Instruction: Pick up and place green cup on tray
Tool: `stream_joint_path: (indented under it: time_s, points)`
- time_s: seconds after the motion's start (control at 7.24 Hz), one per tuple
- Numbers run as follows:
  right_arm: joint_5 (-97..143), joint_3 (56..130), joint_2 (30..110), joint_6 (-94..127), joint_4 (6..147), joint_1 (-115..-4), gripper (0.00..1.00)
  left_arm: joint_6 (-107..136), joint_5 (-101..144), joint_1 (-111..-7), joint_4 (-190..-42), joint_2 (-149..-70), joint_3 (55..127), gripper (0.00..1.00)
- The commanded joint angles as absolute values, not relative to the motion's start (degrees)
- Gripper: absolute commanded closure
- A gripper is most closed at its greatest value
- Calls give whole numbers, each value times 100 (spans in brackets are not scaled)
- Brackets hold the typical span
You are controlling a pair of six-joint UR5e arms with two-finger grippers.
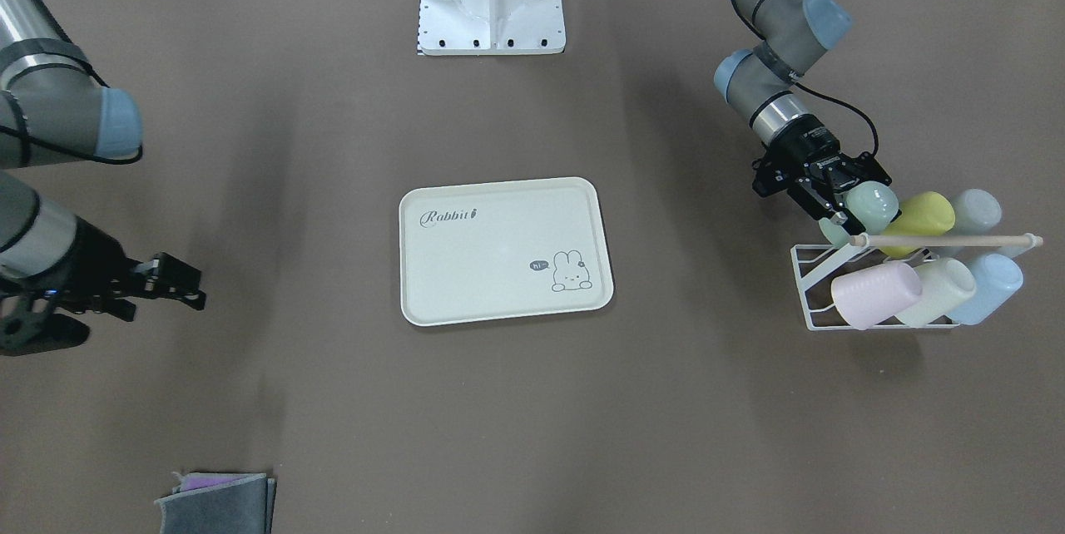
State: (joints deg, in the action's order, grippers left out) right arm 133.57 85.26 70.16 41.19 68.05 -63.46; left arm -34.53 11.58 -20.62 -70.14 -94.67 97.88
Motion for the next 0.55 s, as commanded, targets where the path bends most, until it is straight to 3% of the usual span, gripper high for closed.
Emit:
stream_joint_path:
  time_s: [0.0, 0.41]
  points:
    - [13596, 8753, 7889, 3256, 6995, -7290, 0, -3690, 1151, -2065, -7022, -9413, 10001, 100]
    - [13938, 8964, 8734, 981, 7941, -8303, 0, -3735, 1160, -2065, -7022, -9107, 10334, 100]
